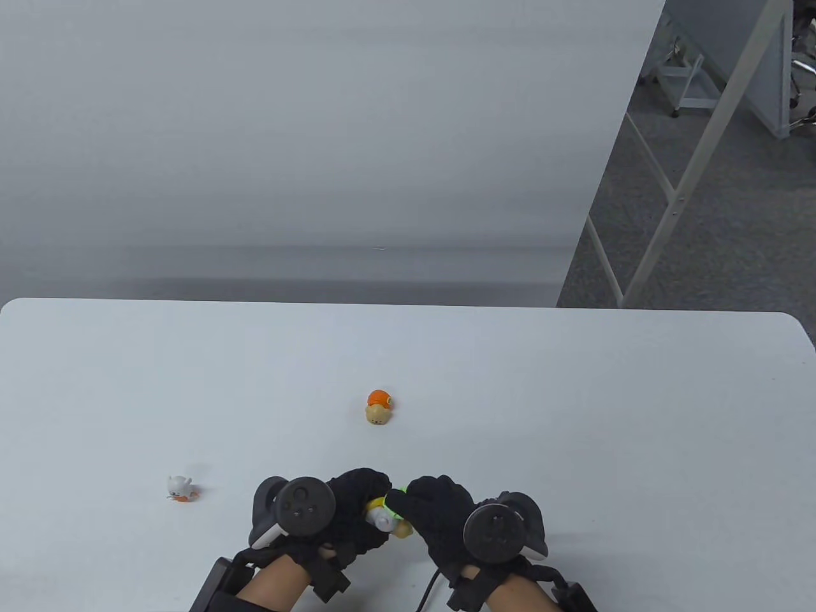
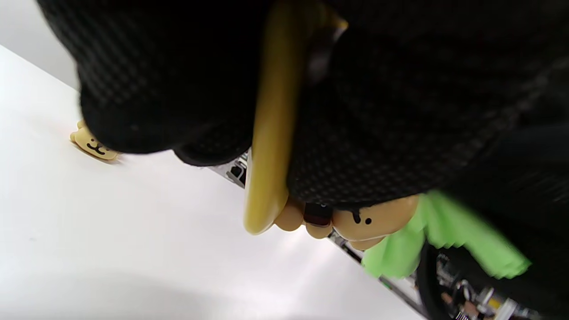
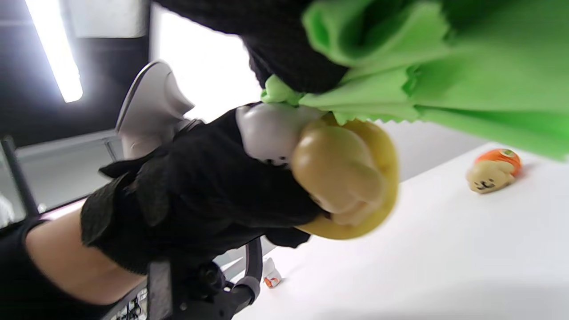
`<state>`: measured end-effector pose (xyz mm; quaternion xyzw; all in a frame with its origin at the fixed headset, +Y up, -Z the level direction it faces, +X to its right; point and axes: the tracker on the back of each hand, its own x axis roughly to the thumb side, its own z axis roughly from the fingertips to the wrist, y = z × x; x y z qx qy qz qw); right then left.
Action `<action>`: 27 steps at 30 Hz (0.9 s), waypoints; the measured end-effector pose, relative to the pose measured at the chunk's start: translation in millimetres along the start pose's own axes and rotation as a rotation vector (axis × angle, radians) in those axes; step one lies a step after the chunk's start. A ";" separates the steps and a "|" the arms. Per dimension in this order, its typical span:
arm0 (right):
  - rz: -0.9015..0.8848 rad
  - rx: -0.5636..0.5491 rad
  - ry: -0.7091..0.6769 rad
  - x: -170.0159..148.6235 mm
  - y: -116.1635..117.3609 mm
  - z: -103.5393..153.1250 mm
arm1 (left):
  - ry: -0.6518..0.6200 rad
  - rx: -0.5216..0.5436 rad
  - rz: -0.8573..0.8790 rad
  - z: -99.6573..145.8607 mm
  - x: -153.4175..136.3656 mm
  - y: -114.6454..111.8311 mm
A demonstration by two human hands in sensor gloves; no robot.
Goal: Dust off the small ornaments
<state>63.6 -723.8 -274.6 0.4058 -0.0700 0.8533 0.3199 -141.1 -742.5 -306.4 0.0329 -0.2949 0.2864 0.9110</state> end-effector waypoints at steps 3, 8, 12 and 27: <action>0.068 0.062 -0.022 5.4 0.5 -4.4 | -0.028 -0.006 -0.050 1.3 3.5 -2.1; 0.006 0.011 0.028 -5.8 -0.7 -0.9 | 0.006 0.001 0.046 1.6 -4.4 -2.4; -0.036 -0.028 0.054 -13.8 -5.4 2.9 | 0.022 0.022 0.069 2.7 -5.9 3.1; -0.017 -0.024 0.000 -0.4 -5.3 0.5 | -0.029 0.017 0.027 3.6 1.1 6.1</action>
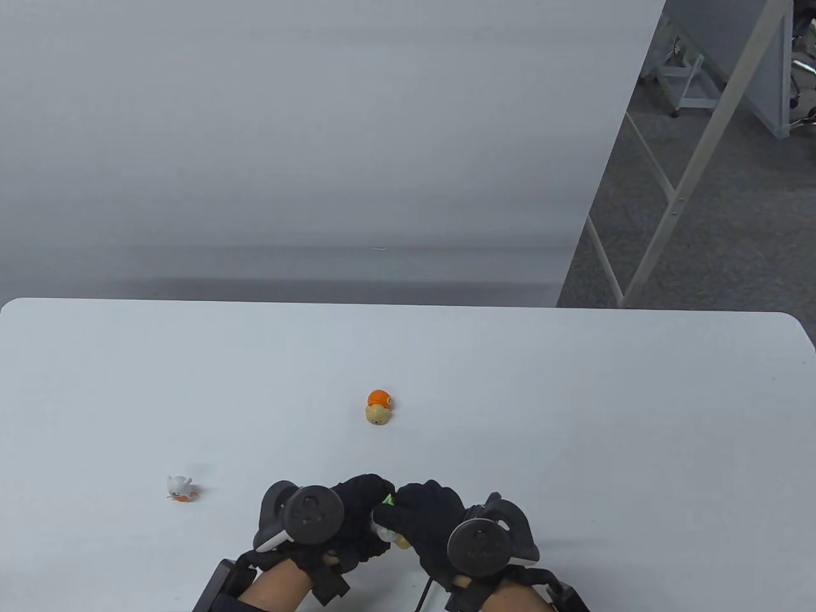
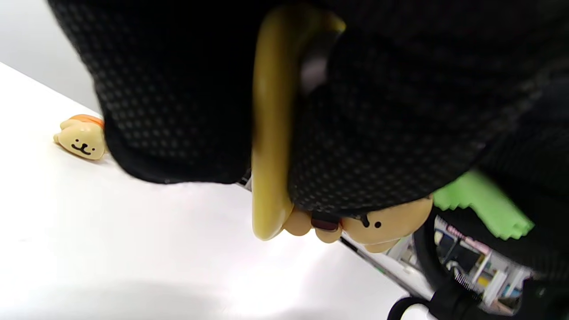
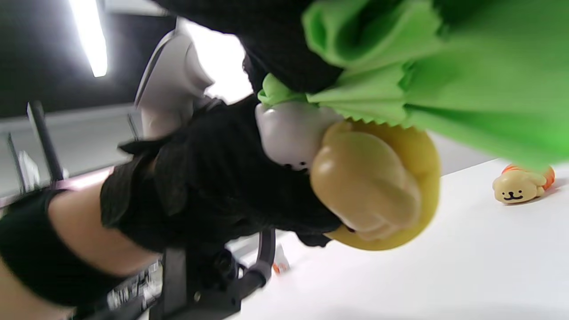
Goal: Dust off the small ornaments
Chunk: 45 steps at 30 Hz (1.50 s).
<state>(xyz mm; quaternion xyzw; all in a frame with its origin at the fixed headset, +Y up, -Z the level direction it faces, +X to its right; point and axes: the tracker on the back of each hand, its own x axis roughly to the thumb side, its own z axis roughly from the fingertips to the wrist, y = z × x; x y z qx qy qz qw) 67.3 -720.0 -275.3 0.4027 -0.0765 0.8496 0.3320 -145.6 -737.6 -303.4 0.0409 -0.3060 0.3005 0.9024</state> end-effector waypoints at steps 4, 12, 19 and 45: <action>-0.110 -0.057 0.096 -18.2 -3.6 8.9 | 0.071 0.086 0.162 4.8 -15.2 11.5; -0.104 -0.026 0.075 -10.9 -2.1 6.6 | 0.036 -0.067 0.117 1.7 -7.6 2.4; -0.223 -0.059 0.088 -24.7 -2.5 12.2 | 0.043 0.064 0.251 5.8 -11.3 11.4; -0.200 -0.019 0.112 -20.6 -4.1 7.5 | 0.080 0.010 0.262 3.7 -16.0 8.3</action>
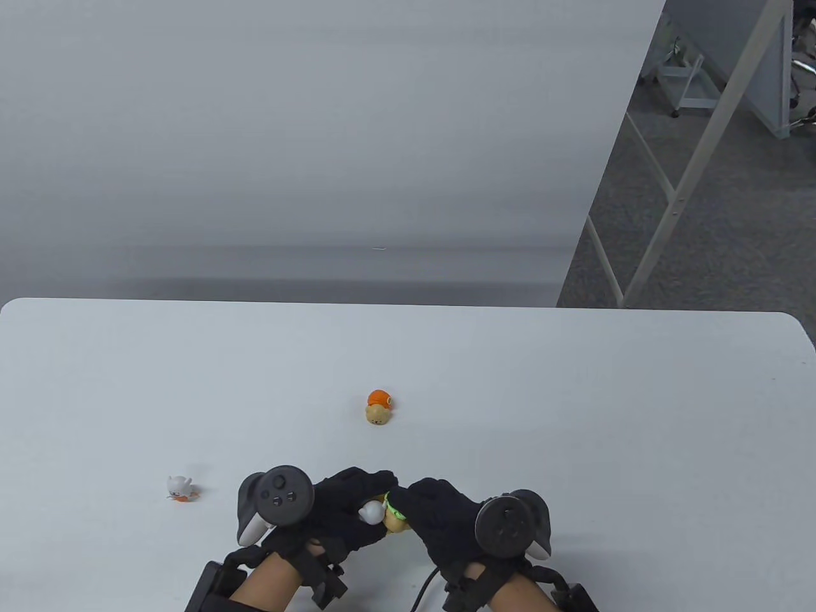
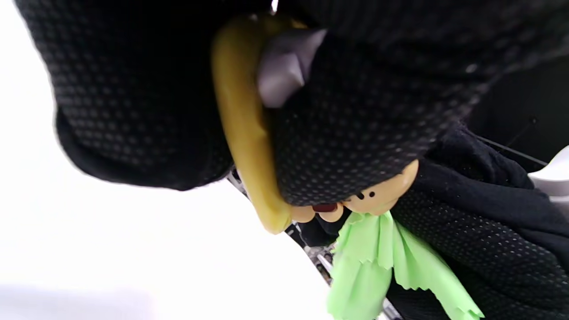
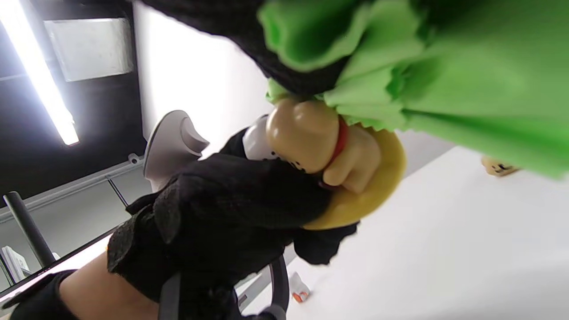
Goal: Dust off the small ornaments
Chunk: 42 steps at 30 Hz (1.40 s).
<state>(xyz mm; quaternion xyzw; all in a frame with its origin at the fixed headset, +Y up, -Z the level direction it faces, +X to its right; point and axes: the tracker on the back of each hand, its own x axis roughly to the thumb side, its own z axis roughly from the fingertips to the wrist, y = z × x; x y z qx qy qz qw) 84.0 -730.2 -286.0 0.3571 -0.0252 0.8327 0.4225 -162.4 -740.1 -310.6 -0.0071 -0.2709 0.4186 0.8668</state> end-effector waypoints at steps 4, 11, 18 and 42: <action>-0.055 0.052 0.099 -10.0 -7.2 1.1 | 0.090 0.063 0.185 2.4 -15.6 8.3; -0.035 -0.104 0.129 -17.7 -12.3 4.8 | 0.147 0.032 0.132 7.0 -24.2 11.5; 0.251 -0.047 -0.098 22.0 22.1 -15.3 | 0.118 -0.023 -0.147 -4.6 -0.4 -17.3; 0.337 -0.039 -0.025 3.3 10.7 -5.2 | 0.077 0.130 0.031 2.3 -13.9 6.8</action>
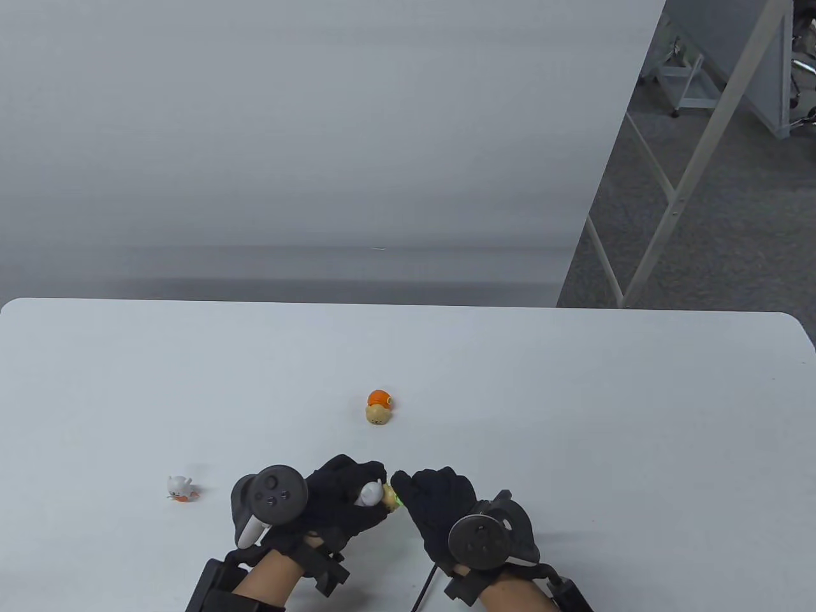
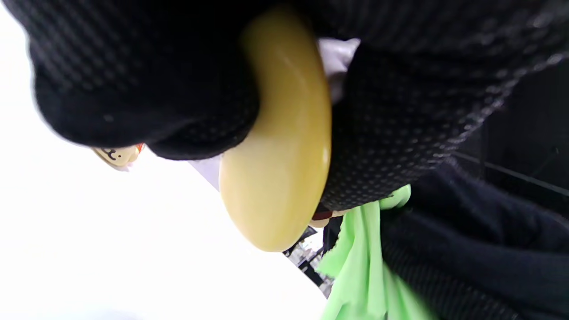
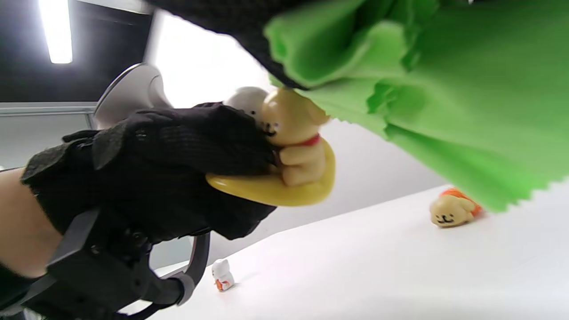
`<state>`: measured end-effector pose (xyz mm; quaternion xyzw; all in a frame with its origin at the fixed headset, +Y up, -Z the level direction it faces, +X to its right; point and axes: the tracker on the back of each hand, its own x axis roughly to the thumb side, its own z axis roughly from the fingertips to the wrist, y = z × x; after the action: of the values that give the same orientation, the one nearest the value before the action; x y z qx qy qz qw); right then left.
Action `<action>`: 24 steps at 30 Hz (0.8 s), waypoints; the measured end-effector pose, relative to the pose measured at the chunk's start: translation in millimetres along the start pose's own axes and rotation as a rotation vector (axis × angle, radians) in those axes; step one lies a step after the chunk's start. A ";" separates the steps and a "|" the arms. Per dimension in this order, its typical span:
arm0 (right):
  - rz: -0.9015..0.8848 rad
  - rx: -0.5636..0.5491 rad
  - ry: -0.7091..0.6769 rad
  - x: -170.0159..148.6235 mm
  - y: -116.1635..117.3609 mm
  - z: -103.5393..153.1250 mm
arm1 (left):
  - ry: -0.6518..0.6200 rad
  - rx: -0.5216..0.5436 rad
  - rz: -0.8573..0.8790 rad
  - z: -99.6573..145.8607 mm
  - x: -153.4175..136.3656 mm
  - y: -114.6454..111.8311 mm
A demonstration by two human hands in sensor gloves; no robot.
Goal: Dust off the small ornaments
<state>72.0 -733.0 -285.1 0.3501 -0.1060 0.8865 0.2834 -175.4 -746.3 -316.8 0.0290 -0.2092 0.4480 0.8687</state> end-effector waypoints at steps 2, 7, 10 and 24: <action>-0.057 -0.008 0.049 -8.2 -1.0 1.9 | 0.044 0.007 0.113 -0.3 -6.8 3.2; -0.391 -0.063 0.203 -21.0 3.6 3.7 | 0.051 -0.168 0.407 -4.3 -12.3 -14.1; -0.481 -0.091 0.266 -21.1 4.4 3.7 | 0.033 -0.204 0.396 -5.5 -4.9 -21.6; -0.496 -0.115 0.319 -9.7 5.8 0.3 | 0.047 -0.061 0.310 -4.6 3.0 -23.2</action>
<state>74.6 -742.0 -291.5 0.2050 -0.0213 0.8267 0.5236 -154.1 -756.8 -316.6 -0.0407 -0.2044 0.5708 0.7942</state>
